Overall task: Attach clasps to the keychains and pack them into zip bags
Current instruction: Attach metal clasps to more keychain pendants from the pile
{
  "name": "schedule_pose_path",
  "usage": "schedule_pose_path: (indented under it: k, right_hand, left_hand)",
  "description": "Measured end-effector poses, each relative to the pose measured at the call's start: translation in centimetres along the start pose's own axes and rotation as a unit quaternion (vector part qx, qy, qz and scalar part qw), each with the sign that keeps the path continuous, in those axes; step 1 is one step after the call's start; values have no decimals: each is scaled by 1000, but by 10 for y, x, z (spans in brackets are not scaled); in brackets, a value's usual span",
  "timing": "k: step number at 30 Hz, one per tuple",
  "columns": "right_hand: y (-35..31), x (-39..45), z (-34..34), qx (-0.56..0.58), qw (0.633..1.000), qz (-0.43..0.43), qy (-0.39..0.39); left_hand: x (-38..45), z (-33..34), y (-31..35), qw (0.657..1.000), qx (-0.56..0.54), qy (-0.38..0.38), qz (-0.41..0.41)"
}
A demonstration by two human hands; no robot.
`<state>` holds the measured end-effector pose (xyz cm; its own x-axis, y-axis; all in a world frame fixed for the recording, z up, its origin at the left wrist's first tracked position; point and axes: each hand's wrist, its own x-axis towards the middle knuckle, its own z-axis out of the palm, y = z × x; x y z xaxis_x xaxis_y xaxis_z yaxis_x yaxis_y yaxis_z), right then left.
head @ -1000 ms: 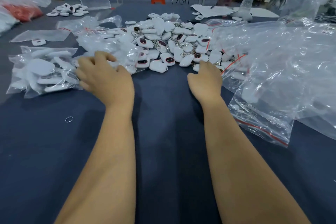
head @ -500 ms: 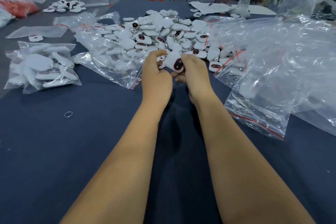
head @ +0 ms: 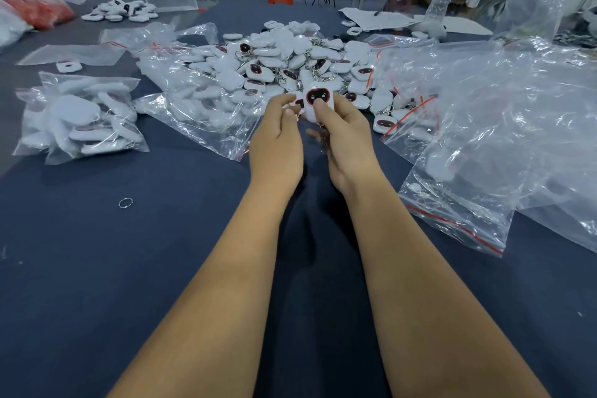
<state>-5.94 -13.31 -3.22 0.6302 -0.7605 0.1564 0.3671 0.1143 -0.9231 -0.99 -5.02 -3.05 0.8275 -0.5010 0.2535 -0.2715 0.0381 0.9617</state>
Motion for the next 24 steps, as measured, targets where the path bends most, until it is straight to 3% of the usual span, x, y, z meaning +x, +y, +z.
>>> schedule_pose_path:
  k: [4, 12, 16, 24]
  right_hand:
    - [5, 2, -1, -51, 998, 14, -35]
    - [11, -4, 5, -123, 992, 16, -25]
    - [14, -8, 5, -183, 983, -17, 7]
    - [8, -7, 7, -190, 981, 24, -40]
  left_hand:
    - [5, 3, 1, 984, -165, -33, -66]
    - [11, -2, -1, 953, -270, -56, -129]
    - [10, -2, -1, 943, -295, -54, -145]
    - [12, -3, -1, 943, -282, -61, -166]
